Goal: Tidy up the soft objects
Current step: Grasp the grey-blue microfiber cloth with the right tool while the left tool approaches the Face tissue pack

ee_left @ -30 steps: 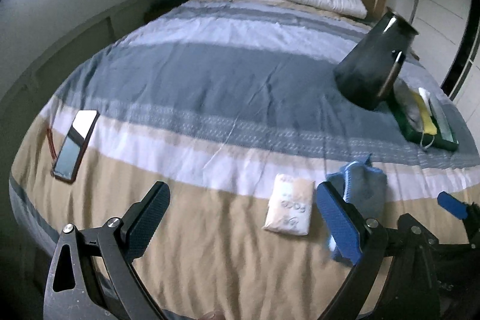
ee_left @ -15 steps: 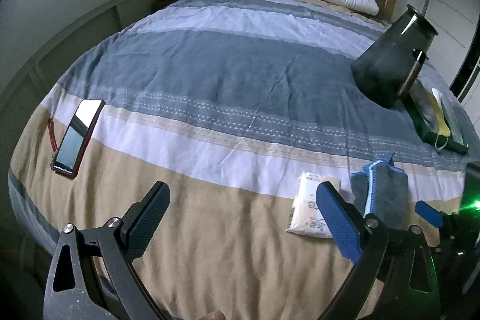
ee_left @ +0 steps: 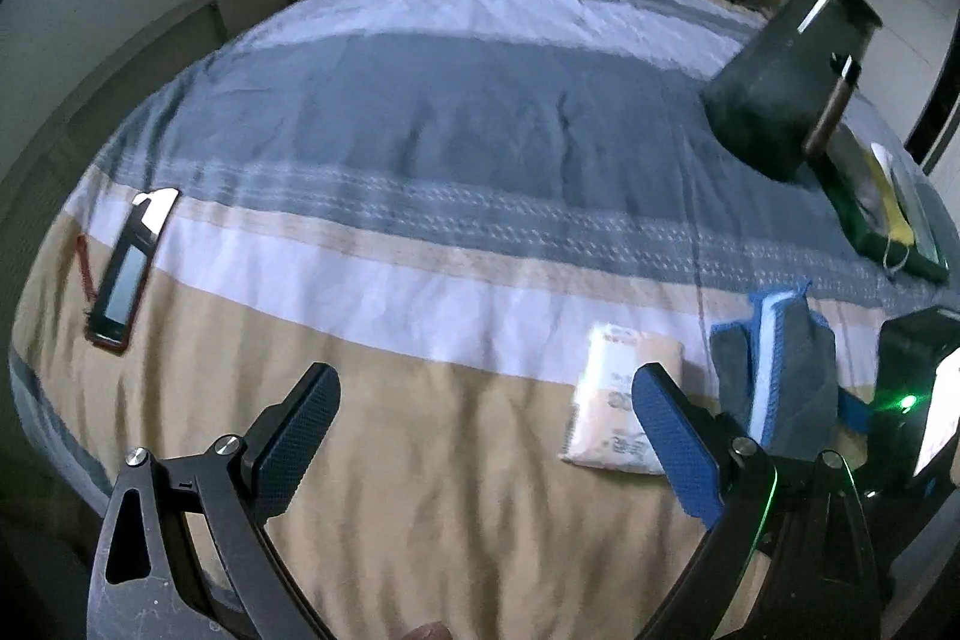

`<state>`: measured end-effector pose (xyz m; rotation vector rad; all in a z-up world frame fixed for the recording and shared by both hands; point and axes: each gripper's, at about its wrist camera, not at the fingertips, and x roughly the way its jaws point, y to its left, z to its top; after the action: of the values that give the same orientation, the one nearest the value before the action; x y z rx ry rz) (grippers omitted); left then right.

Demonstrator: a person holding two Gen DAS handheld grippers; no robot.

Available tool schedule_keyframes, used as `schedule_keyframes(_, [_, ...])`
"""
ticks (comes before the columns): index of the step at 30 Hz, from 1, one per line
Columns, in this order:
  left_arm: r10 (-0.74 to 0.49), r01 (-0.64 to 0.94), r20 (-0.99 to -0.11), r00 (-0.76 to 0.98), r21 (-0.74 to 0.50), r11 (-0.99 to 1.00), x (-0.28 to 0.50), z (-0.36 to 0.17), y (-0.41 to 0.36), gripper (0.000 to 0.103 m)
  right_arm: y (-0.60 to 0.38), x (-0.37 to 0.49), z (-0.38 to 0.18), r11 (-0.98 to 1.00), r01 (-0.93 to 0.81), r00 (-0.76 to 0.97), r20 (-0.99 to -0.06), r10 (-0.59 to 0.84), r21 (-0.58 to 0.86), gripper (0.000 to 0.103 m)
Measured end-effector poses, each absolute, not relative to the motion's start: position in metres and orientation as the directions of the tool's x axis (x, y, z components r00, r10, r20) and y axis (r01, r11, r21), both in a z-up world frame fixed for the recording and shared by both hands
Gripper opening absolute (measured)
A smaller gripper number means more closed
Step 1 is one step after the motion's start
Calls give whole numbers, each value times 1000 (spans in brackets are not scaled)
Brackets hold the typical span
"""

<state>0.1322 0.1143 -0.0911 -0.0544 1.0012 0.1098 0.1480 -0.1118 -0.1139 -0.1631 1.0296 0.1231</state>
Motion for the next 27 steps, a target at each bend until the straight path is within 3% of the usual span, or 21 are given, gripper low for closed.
schedule_keyframes(14, [12,-13,-890,455,7,1000,156,-128,56,96,-163,155,-101,987,-159,501,-863,57,-27,101])
schedule_keyframes(23, [56,-33,-912,405,46,998,168,-153,60,96,-158,158,-102,979,-203,481,-871,106,7,93])
schedule_keyframes(27, [56,-37,-919,391,45,998,172,-161,64,96,-153,162,-104,975,-222,476,-873,108,0,81])
